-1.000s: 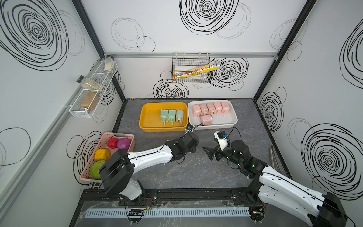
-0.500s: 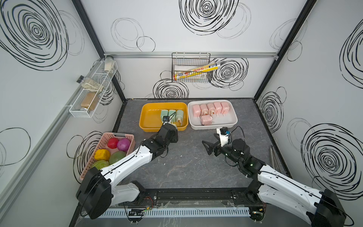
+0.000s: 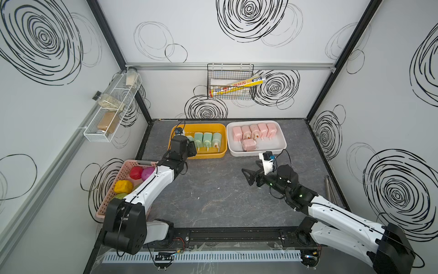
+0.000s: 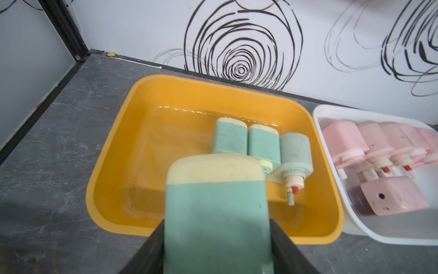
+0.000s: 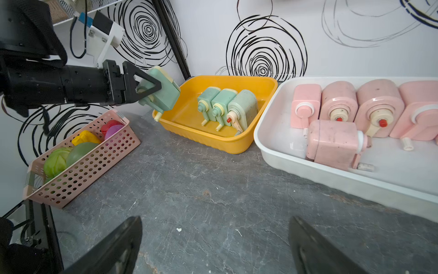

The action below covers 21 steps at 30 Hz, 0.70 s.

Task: Place the pencil sharpeners by color into the storage box
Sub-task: Place the pencil sharpener in the storage box.

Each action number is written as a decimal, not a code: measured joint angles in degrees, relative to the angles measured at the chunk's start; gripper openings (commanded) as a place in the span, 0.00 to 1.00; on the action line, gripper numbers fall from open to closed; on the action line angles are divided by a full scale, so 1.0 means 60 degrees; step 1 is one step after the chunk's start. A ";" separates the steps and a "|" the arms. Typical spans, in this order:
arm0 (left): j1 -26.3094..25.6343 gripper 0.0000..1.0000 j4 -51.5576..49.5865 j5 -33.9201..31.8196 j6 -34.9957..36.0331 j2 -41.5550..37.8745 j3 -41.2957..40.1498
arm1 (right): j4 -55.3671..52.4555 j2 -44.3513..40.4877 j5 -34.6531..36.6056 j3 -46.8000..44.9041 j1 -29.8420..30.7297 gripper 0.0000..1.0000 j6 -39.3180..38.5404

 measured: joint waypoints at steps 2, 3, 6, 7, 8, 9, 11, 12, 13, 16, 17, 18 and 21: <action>0.0459 0.00 0.0058 0.0339 0.0204 0.0306 0.0237 | -0.0124 -0.0018 0.0000 0.0000 0.0000 1.00 0.0004; 0.0652 0.00 0.0062 0.0525 0.0342 0.0470 0.0390 | -0.0197 -0.0033 0.0000 0.0000 0.0000 1.00 0.0004; 0.1016 0.00 0.0080 0.0707 0.0696 0.0856 0.0790 | -0.0291 -0.0106 0.0004 0.0000 0.0000 1.00 0.0000; 0.1100 0.00 0.0076 0.0765 0.0783 0.0976 0.0933 | -0.0306 -0.0138 0.0004 0.0000 0.0000 1.00 0.0000; 0.1184 0.00 0.0084 0.0812 0.0863 0.1104 0.1071 | -0.0328 -0.0178 0.0004 0.0000 0.0000 1.00 0.0000; 0.1242 0.00 0.0095 0.0860 0.0947 0.1242 0.1213 | -0.0346 -0.0204 0.0007 0.0000 0.0000 1.00 0.0000; 0.1326 0.00 0.0138 0.0958 0.1115 0.1483 0.1413 | -0.0397 -0.0226 0.0004 0.0004 0.0000 1.00 0.0000; 0.1366 0.00 0.0171 0.1009 0.1220 0.1603 0.1494 | -0.0423 -0.0229 0.0004 0.0004 0.0000 1.00 0.0000; 0.1395 0.00 0.0211 0.1071 0.1337 0.1719 0.1559 | -0.0444 -0.0229 0.0004 0.0004 0.0000 1.00 -0.0004; 0.1515 0.00 0.0233 0.1337 0.1679 0.2226 0.1894 | -0.0503 -0.0233 0.0004 0.0029 0.0000 1.00 -0.0022; 0.1588 0.00 0.0233 0.1479 0.1785 0.2503 0.2091 | -0.0546 -0.0240 0.0004 0.0051 0.0000 1.00 -0.0036; 0.1676 0.00 0.0237 0.1657 0.1876 0.2750 0.2262 | -0.0612 -0.0251 0.0000 0.0076 0.0000 1.00 -0.0047; 0.1920 0.00 0.0222 0.2022 0.2138 0.3373 0.2565 | -0.0736 -0.0284 -0.0004 0.0200 0.0000 1.00 -0.0102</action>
